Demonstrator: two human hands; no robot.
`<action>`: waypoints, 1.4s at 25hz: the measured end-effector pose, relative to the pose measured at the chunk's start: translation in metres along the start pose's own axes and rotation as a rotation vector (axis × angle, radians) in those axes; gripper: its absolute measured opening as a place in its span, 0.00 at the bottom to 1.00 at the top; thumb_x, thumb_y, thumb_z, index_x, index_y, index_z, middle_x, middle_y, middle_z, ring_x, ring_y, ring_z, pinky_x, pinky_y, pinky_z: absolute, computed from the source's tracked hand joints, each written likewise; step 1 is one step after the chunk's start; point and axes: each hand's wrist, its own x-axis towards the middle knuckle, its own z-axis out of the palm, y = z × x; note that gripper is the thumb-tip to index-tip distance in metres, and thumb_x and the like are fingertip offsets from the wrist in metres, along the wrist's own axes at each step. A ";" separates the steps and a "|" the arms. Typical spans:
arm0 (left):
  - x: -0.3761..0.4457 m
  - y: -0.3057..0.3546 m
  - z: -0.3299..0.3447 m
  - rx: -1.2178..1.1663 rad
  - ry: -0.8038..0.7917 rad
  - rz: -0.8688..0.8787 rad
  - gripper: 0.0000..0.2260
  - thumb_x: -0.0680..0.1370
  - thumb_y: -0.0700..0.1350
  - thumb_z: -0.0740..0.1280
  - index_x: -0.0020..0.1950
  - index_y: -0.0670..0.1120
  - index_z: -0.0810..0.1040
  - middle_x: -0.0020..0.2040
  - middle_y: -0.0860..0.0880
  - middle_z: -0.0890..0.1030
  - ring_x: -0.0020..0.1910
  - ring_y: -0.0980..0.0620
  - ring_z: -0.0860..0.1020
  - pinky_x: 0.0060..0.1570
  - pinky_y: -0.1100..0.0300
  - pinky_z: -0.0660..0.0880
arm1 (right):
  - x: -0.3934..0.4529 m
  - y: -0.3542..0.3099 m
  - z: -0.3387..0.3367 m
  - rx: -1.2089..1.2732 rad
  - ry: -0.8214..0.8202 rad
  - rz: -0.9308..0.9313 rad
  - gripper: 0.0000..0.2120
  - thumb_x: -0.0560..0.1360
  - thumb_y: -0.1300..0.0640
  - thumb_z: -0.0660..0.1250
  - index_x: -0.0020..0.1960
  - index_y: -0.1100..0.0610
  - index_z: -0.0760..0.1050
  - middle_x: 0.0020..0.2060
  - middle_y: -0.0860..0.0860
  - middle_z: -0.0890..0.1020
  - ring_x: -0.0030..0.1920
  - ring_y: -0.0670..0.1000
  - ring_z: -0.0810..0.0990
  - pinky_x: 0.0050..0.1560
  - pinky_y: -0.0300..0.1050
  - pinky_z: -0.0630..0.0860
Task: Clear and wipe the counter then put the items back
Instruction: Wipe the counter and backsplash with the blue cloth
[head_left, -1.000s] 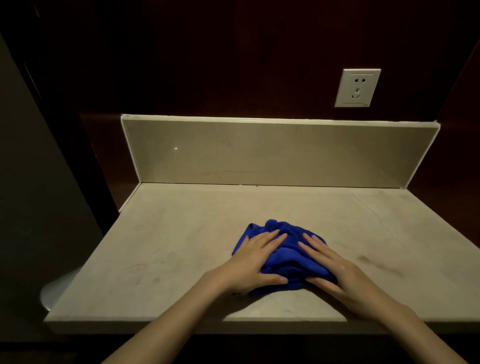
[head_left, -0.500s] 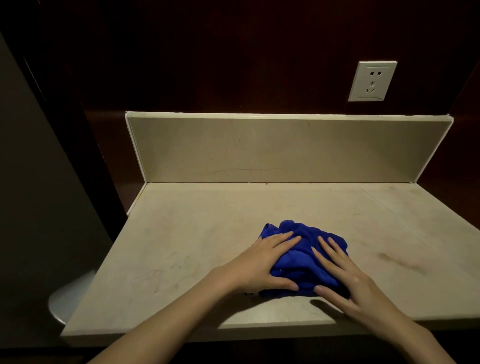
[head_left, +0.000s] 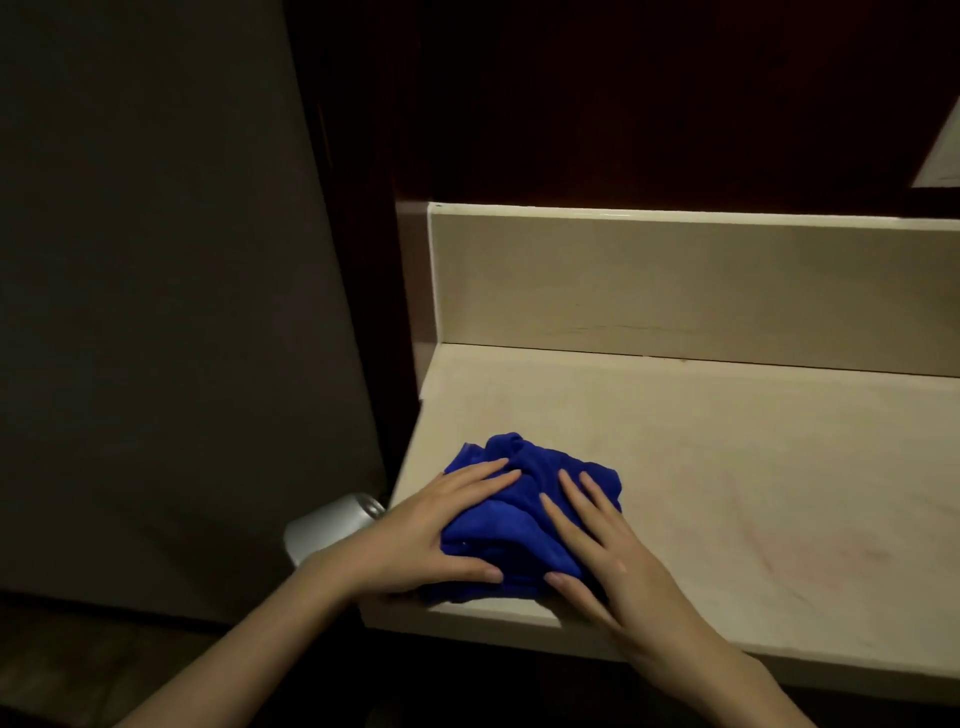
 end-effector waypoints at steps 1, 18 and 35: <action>-0.016 -0.009 -0.008 -0.019 0.011 -0.030 0.36 0.73 0.57 0.71 0.73 0.67 0.52 0.74 0.71 0.51 0.73 0.71 0.48 0.69 0.74 0.46 | 0.010 -0.014 0.008 -0.006 -0.014 -0.030 0.36 0.69 0.26 0.34 0.73 0.38 0.39 0.72 0.35 0.34 0.69 0.33 0.27 0.66 0.28 0.32; -0.056 -0.011 -0.011 -0.010 -0.031 -0.138 0.38 0.73 0.61 0.67 0.72 0.68 0.44 0.71 0.75 0.40 0.72 0.72 0.38 0.69 0.72 0.39 | 0.021 -0.028 0.024 0.179 -0.020 -0.141 0.28 0.73 0.29 0.49 0.71 0.28 0.48 0.74 0.33 0.47 0.75 0.37 0.42 0.72 0.29 0.45; 0.056 0.093 0.078 0.175 -0.127 0.014 0.40 0.75 0.61 0.64 0.70 0.65 0.34 0.74 0.65 0.33 0.72 0.64 0.31 0.75 0.50 0.37 | -0.083 0.079 -0.062 0.262 0.029 0.041 0.30 0.72 0.32 0.57 0.71 0.28 0.48 0.72 0.27 0.48 0.75 0.36 0.47 0.70 0.26 0.47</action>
